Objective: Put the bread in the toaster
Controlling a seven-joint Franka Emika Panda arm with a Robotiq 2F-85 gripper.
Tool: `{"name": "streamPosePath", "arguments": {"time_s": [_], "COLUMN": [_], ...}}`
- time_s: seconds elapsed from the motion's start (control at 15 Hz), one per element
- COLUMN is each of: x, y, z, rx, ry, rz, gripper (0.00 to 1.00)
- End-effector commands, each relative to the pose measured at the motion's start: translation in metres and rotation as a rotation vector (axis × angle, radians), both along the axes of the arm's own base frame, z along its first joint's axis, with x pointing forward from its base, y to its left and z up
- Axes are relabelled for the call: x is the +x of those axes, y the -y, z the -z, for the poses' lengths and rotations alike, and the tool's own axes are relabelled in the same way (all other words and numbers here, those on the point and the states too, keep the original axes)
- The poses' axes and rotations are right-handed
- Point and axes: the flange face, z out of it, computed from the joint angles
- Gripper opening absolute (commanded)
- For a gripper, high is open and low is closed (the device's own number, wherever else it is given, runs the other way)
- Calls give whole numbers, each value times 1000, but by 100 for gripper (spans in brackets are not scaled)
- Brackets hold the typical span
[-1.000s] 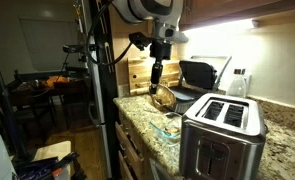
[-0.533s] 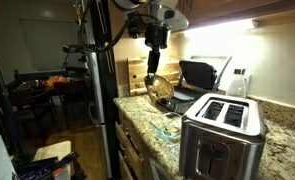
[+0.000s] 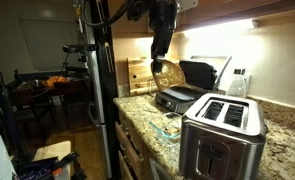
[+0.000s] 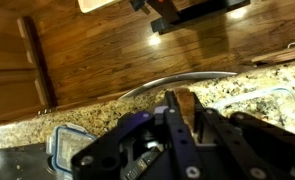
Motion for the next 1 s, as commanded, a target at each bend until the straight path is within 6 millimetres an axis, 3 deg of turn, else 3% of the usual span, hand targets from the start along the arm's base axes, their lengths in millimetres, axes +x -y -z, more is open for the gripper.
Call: {"name": "streamPosePath", "arguments": {"time_s": [0.0,0.47,0.93], "x": [1,38,59], "y": [3,-17,6], "z": [-20,-20,-12], "rx": [-44,-27,-20], "ry": [-38,-60,-122], "rz": [-72,-188,-246], "gripper": [8,8,8]}}
